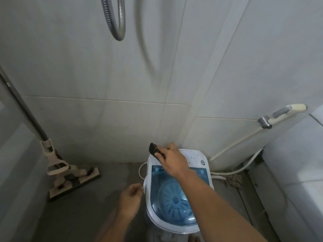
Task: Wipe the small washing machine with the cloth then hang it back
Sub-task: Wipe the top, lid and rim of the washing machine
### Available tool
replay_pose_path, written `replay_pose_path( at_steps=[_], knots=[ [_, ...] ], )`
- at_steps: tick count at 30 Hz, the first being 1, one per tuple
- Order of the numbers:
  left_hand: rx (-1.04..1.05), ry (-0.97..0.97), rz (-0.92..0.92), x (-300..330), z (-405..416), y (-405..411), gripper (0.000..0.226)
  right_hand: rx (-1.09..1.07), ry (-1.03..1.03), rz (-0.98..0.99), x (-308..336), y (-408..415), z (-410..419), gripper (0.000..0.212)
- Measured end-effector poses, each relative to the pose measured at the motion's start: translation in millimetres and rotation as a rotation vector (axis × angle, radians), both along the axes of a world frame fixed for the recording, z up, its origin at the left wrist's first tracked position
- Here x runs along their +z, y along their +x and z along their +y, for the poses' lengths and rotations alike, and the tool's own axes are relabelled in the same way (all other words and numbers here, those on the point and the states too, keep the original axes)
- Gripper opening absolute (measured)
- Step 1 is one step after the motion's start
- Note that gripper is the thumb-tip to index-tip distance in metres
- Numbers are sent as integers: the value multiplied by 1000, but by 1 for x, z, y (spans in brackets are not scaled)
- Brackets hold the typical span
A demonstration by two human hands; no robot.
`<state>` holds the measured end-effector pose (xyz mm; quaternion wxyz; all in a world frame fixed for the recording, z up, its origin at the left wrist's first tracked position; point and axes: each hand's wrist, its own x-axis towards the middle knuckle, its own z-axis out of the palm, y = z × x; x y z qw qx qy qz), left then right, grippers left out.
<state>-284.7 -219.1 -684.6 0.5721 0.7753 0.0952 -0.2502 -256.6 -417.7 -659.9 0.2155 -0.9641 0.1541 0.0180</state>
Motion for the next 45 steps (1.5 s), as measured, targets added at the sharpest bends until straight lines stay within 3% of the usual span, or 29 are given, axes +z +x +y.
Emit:
replay_pose_path(
  at_steps=[3, 7, 15, 19, 25, 29, 32, 36, 39, 45],
  knots=[
    [-25, -61, 33, -18, -4, 5, 37, 16, -133, -11, -24, -5, 5, 43],
    [-12, -145, 42, -44, -5, 13, 61, 12, -216, -83, -36, -14, 11, 45],
    [20, -227, 72, -62, -5, 11, 47, -85, -172, -104, -19, 10, -10, 41],
    [6, -271, 79, -60, -7, 11, 41, -22, -238, -86, -25, 2, -1, 40],
    [7, -327, 117, -62, -6, 12, 41, 260, -256, -53, -21, -17, 2, 41],
    [6, -334, 107, -62, -7, 11, 40, 36, -186, -54, -8, 13, -26, 38],
    [3, -345, 118, -59, -7, 11, 40, -7, -241, -61, -20, 10, -17, 41],
    [4, -316, 129, -60, -7, 12, 43, 234, -366, -99, -37, -17, 5, 44],
    [-3, -319, 118, -59, -8, 10, 42, 288, -398, -100, -36, -14, -1, 42],
    [7, -313, 108, -60, -9, 10, 41, 178, -480, -182, -31, -2, -5, 40]
  ],
)
